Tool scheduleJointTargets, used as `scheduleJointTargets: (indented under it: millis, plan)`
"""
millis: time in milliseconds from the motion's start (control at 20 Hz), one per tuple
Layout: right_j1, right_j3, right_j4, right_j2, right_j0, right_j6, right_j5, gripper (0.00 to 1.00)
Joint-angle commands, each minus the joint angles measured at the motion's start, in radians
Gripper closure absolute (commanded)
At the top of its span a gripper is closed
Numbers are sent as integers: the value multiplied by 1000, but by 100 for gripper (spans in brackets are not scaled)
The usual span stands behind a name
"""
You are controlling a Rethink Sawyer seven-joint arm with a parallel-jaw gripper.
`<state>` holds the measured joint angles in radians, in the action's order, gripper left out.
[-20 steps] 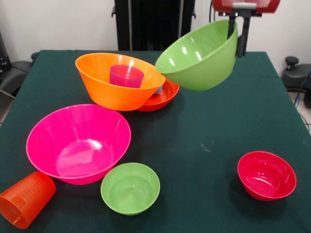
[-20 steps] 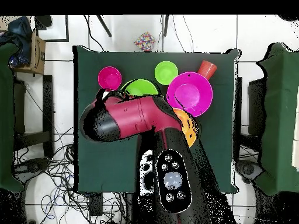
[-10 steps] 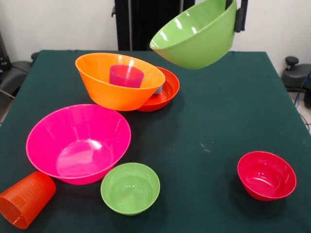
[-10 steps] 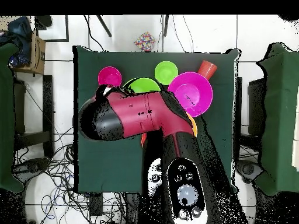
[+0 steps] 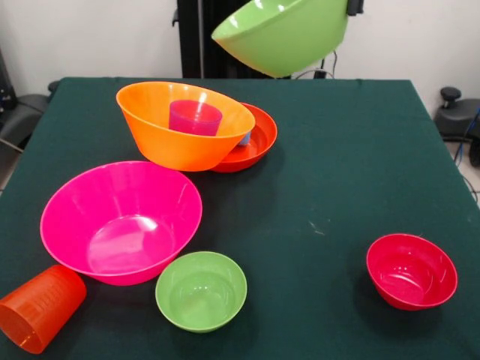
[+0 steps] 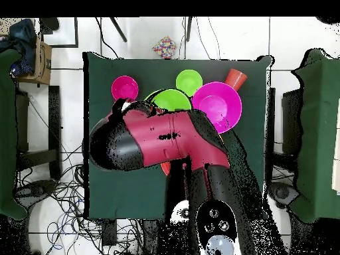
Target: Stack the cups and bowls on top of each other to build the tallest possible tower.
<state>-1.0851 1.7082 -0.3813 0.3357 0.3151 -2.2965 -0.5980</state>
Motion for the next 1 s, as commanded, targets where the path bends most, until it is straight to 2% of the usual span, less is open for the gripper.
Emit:
scheduleJointTargets:
  millis: [50,550,800,1000]
  plan:
    - [-46,73,-294,-68,-57,241,-141,100]
    - [-29,72,-520,-144,-118,171,-197,100]
    - [-8,91,-567,-156,-119,147,-147,100]
    - [16,98,-577,-156,-120,113,-102,100]
